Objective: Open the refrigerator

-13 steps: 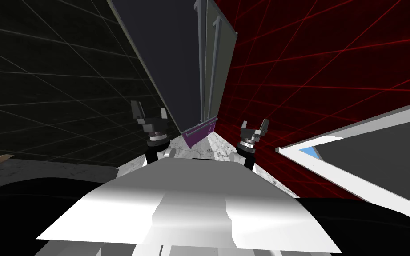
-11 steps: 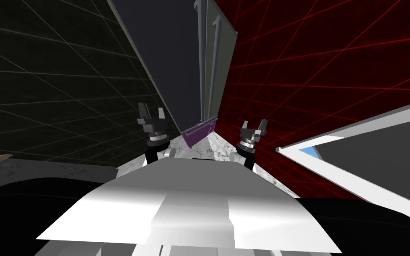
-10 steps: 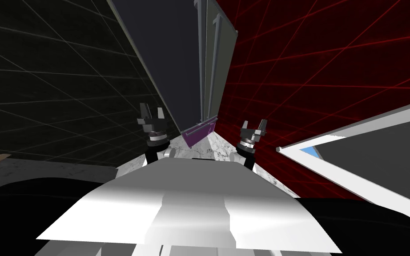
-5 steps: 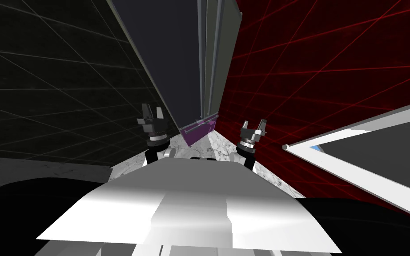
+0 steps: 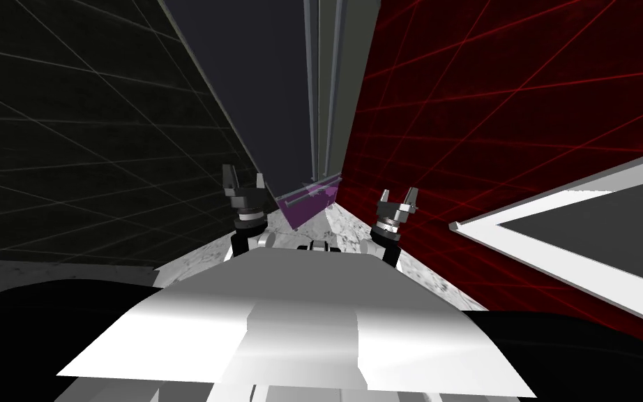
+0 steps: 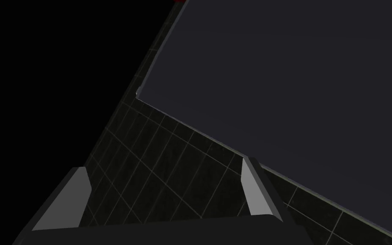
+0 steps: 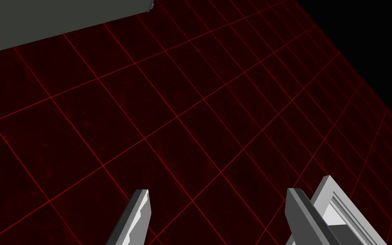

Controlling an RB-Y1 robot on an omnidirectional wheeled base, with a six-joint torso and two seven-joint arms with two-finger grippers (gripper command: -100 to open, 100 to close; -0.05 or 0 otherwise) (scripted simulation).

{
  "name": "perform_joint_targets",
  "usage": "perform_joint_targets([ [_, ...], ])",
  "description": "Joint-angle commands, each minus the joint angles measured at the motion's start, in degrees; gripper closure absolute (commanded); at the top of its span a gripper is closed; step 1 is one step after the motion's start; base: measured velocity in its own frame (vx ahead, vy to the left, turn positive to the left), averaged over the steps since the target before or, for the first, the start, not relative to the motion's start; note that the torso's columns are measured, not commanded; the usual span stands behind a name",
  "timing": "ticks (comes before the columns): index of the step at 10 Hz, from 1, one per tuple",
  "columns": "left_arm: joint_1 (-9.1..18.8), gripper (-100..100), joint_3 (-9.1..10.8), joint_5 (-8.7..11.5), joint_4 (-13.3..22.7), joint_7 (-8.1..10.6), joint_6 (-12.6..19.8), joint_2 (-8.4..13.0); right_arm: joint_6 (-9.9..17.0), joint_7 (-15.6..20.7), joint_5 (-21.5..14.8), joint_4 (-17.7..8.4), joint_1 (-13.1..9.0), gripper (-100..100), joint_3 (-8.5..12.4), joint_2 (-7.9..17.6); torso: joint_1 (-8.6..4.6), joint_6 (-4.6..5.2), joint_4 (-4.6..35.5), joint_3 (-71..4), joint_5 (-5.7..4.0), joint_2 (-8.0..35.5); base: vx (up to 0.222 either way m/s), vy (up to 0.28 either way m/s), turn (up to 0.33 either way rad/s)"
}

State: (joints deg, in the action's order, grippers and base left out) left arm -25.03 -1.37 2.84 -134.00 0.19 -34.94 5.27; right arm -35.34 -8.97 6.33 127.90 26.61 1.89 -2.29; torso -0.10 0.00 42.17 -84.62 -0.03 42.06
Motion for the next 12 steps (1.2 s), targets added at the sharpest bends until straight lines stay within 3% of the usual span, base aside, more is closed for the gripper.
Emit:
perform_joint_targets([
  [1, 0.99, -100, 0.39, 1.66, 3.00, 0.53, -0.51, 1.28, 0.00, 0.00, 0.00, 0.00, 0.00, 0, 0.00, 0.00, 0.03, 0.00, 0.06, -0.02, 0.00, 0.09, 0.080, -0.032, -0.062],
  [11, 5.73, -100, 2.91, 10.48, 18.48, 3.44, -3.92, 3.39, 0.00, 0.00, 0.00, 0.00, 0.00, 0, 0.00, 0.00, 0.03, 0.01, 0.11, 0.03, 0.01, 0.19, 0.095, -0.036, -0.091],
  [12, 5.73, -100, 2.91, 10.48, 18.70, 3.44, -3.92, 3.39, 0.00, 0.00, 0.00, 0.00, 0.01, 0, 0.00, 0.00, 0.05, 0.00, 0.10, 0.00, 0.01, 0.15, 0.082, -0.031, -0.019],
])
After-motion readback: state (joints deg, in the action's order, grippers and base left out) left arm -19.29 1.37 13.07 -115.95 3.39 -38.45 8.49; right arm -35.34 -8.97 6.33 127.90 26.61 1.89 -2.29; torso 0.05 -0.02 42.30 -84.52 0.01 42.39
